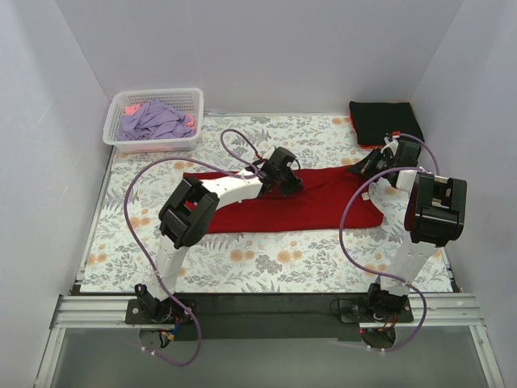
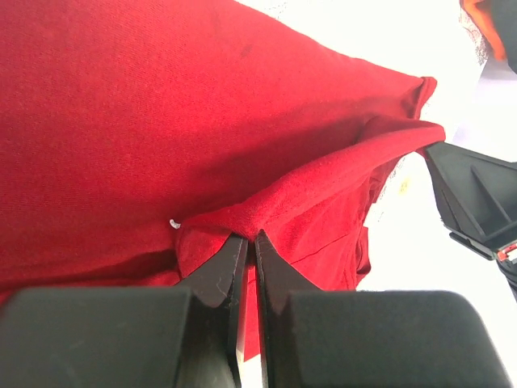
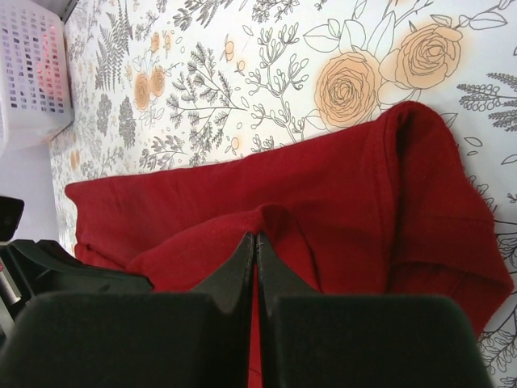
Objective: Fold and stack the t-shirts
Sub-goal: Fold the tshirt
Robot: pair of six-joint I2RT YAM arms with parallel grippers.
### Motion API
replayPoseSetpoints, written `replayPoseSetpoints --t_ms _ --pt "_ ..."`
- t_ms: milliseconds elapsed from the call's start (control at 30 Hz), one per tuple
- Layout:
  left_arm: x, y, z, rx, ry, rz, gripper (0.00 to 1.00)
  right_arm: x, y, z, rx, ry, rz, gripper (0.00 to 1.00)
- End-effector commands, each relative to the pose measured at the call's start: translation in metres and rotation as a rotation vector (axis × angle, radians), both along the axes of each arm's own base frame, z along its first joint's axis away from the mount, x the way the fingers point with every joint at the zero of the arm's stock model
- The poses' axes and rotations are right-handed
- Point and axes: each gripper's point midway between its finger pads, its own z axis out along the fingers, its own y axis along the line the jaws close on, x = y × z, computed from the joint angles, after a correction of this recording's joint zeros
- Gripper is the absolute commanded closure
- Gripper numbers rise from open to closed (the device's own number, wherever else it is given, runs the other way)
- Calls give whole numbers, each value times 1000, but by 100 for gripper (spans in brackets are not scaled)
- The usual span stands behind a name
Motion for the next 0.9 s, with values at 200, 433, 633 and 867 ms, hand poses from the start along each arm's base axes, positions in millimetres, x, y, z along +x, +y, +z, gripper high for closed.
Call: replayPoseSetpoints --t_ms 200,433,633,867 --pt "0 -3 18 -30 -7 -26 100 3 2 37 -20 -81 31 99" --pt "-9 -9 26 -68 11 -74 100 -9 7 39 3 -74 54 99" --pt "-15 -6 28 -75 21 -78 100 -19 -2 30 0 -40 24 99" --pt "-21 -5 21 -71 42 -94 100 -29 -5 21 1 -9 22 99"
